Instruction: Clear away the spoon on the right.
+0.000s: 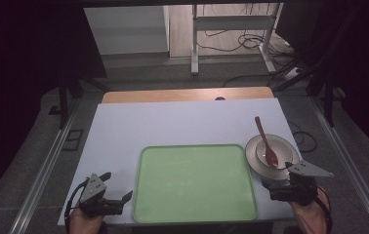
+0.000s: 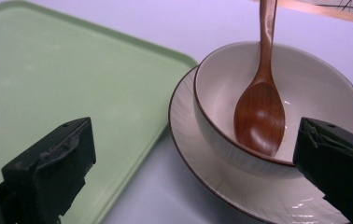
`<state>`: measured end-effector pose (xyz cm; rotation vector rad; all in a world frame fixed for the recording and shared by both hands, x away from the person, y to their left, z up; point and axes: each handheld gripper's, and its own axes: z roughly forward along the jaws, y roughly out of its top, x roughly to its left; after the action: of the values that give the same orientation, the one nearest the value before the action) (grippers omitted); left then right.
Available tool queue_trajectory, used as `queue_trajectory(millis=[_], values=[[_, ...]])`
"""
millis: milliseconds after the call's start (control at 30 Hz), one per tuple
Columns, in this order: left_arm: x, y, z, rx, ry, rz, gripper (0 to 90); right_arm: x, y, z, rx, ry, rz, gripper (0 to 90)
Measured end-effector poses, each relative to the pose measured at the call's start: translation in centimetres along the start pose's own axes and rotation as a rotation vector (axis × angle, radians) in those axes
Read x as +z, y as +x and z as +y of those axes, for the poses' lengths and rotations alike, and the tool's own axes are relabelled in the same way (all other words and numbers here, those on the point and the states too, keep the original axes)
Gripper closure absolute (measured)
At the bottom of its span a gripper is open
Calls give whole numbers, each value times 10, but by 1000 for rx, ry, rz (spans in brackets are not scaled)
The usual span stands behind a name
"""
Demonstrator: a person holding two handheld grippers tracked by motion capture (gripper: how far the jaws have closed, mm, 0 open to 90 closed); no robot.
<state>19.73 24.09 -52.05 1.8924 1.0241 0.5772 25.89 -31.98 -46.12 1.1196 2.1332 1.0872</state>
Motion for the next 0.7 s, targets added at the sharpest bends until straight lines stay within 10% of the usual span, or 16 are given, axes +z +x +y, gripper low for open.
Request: queue_trajectory(millis=[700], values=[[0, 0, 0, 0, 1, -1, 11, 17, -11, 26, 12, 4, 20, 0]])
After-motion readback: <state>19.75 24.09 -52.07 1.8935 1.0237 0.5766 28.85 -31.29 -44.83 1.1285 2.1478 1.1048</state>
